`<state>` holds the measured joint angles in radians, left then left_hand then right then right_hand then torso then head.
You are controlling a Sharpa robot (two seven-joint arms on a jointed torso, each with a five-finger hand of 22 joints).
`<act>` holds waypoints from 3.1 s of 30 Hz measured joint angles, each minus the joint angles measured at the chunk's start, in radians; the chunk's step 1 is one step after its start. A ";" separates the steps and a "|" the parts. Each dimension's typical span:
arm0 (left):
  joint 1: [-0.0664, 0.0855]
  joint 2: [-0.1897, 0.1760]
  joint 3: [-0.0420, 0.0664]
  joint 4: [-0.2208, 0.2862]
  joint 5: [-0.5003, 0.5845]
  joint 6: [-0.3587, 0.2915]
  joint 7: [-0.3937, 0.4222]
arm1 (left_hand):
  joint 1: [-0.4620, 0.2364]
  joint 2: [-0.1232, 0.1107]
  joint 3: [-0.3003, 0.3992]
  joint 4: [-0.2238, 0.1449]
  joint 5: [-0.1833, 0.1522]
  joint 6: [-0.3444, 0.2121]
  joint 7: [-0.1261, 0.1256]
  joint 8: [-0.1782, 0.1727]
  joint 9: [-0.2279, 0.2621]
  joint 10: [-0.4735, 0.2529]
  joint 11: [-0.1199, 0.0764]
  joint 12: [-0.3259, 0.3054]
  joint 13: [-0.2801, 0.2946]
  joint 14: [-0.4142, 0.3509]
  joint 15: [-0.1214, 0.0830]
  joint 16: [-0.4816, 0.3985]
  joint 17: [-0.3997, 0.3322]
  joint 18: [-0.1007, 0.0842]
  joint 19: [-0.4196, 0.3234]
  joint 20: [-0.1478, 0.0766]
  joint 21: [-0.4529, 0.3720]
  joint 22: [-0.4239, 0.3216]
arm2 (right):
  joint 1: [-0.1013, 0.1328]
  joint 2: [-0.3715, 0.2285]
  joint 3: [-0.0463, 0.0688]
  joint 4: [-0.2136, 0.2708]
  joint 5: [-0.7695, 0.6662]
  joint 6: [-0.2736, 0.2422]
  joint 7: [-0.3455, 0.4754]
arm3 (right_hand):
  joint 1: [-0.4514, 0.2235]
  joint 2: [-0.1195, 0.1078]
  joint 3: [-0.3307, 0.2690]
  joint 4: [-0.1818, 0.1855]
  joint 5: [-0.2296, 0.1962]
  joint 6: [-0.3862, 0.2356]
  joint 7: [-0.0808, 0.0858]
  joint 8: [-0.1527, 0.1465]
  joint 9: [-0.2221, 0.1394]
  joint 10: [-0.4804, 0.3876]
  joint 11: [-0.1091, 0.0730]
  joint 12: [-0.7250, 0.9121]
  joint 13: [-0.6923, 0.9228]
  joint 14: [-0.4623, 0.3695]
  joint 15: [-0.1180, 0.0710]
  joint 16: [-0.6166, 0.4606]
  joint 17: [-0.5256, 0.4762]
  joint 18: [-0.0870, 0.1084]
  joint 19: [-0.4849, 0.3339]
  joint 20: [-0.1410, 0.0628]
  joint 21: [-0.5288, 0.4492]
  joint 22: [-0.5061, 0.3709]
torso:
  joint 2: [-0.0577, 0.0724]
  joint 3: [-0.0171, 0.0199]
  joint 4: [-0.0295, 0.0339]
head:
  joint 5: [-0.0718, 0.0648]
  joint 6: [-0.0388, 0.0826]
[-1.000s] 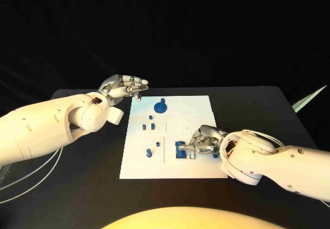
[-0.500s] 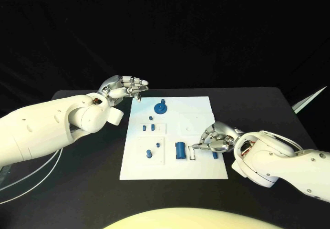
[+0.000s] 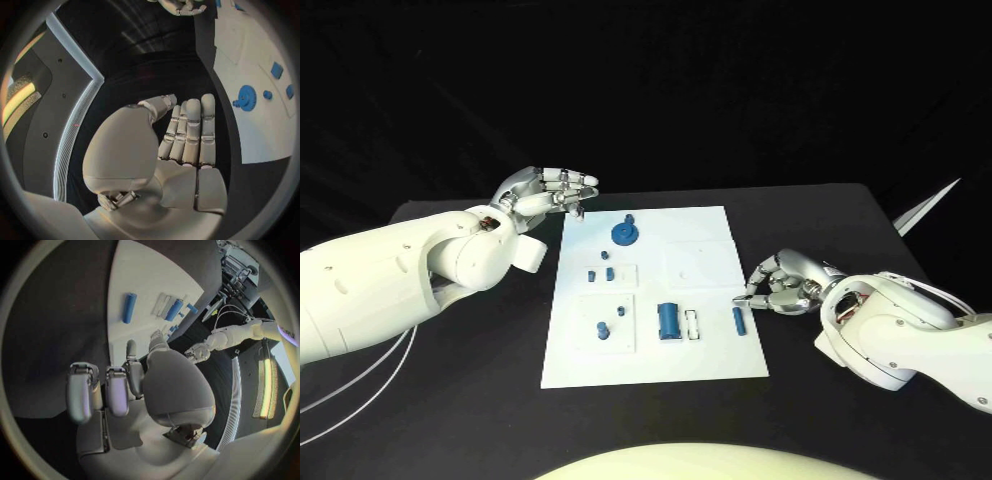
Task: Assemble the parts on the task board
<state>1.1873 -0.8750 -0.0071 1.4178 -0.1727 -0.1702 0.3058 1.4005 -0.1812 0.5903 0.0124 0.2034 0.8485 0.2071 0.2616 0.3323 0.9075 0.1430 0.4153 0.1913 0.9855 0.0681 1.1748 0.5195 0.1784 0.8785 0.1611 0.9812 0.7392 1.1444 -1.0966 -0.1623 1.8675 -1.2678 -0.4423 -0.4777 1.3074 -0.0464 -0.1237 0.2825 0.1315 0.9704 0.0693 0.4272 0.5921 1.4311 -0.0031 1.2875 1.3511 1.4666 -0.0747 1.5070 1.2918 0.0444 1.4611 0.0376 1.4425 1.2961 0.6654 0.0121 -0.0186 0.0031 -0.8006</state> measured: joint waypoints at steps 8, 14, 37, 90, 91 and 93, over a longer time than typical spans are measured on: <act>0.000 0.001 0.000 0.002 0.001 0.001 0.001 | 0.000 0.000 0.000 0.000 0.000 0.000 0.000 0.000 0.000 0.000 0.000 0.000 0.000 0.000 0.000 0.000 0.000 0.000 0.000 0.000 0.000 0.000 | -0.031 0.016 -0.003 -0.023 -0.033 0.019 -0.027 | 0.000 0.000 0.000 0.000 0.000 0.000 0.000 0.000 0.000 0.000 0.000 0.000 0.000 0.000 0.000 0.000 0.000 0.000 0.000 0.000 0.000 0.000 | 0.001 0.0014 0.0002 | -0.003 -0.002; 0.000 0.000 0.000 0.002 0.001 0.001 0.002 | 0.000 0.000 0.000 0.000 0.000 0.000 0.000 0.000 0.000 0.000 0.000 0.000 0.000 0.000 0.000 0.000 0.000 0.000 0.000 0.000 0.000 0.000 | -0.048 0.050 -0.003 -0.047 -0.039 0.033 -0.043 | 0.000 0.000 0.000 0.000 0.000 0.000 0.000 0.000 0.000 0.000 0.000 0.000 0.000 0.000 0.000 0.000 0.000 0.000 0.000 0.000 0.000 0.000 | 0.001 0.0012 0.0027 | -0.002 -0.005; -0.001 -0.003 0.000 0.003 0.002 0.004 0.000 | 0.000 0.000 0.000 0.000 0.000 0.000 0.000 0.000 0.000 0.000 0.000 0.000 0.000 0.000 0.000 0.000 0.000 0.000 0.000 0.000 0.000 0.000 | -0.068 0.100 0.010 -0.089 -0.099 0.115 -0.078 | 0.124 -0.053 0.051 -0.011 -0.001 0.039 -0.010 0.072 0.154 0.000 0.000 0.000 0.038 0.000 0.000 0.000 0.000 0.000 0.000 0.000 0.000 0.000 | 0.000 -0.0006 0.0027 | 0.007 -0.016; -0.001 -0.007 0.000 0.008 0.002 0.004 -0.005 | 0.005 0.005 0.000 0.000 0.000 -0.004 -0.003 0.000 0.000 0.000 0.000 0.007 0.000 0.000 0.000 0.000 0.000 0.000 0.000 0.000 0.000 -0.001 | -0.050 0.222 -0.002 -0.050 0.098 0.015 -0.099 | -0.167 -0.139 0.665 -0.118 -0.027 0.006 -0.006 -0.020 0.045 0.004 -0.004 -0.017 -0.037 0.000 -0.001 0.010 0.000 0.000 0.000 0.000 0.012 0.000 | 0.001 -0.0003 0.0019 | 0.011 -0.022; -0.001 -0.007 0.000 0.008 0.002 0.004 -0.005 | 0.005 0.005 0.000 0.000 0.000 -0.004 -0.003 0.000 0.000 0.000 0.000 0.007 0.000 0.000 0.000 0.000 0.000 0.000 0.000 0.000 0.000 -0.001 | -0.050 0.223 -0.002 -0.051 0.092 0.016 -0.102 | -0.172 -0.133 0.665 -0.118 -0.027 0.006 -0.006 -0.021 0.038 0.005 -0.006 -0.017 -0.037 0.000 -0.001 0.010 0.000 0.000 0.000 0.000 0.012 0.000 | 0.001 -0.0004 0.0019 | 0.011 -0.023; -0.001 -0.008 0.000 0.008 0.002 0.004 -0.005 | 0.005 0.005 0.000 0.000 0.000 -0.004 -0.003 0.000 0.000 0.000 0.000 0.007 0.000 0.000 0.000 0.000 -0.001 0.000 0.000 0.000 0.000 -0.001 | -0.050 0.224 -0.002 -0.055 0.077 0.019 -0.109 | -0.181 -0.125 0.669 -0.114 -0.027 0.006 -0.006 -0.021 0.030 0.006 -0.006 -0.017 -0.037 0.000 -0.001 0.010 0.000 0.000 0.000 0.000 0.012 0.000 | 0.001 -0.0005 0.0019 | 0.011 -0.023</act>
<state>1.1865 -0.8829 -0.0075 1.4261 -0.1702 -0.1661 0.3008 1.4055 -0.1761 0.5904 0.0124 0.2035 0.8447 0.2036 0.2620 0.3319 0.9073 0.1430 0.4221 0.1913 0.9854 0.0681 1.1751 0.5188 0.1784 0.8786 0.1611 0.9811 0.7386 1.0941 -0.8724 -0.1638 1.8130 -1.1909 -0.4231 -0.5862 1.1264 -0.1712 0.5452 0.1685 0.1049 0.9764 0.0635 0.4061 0.6218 1.4368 -0.0089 1.2704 1.3144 1.4665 -0.0754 1.5172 1.2919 0.0441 1.4611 0.0372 1.4544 1.2961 0.6663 0.0116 -0.0167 0.0142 -0.8241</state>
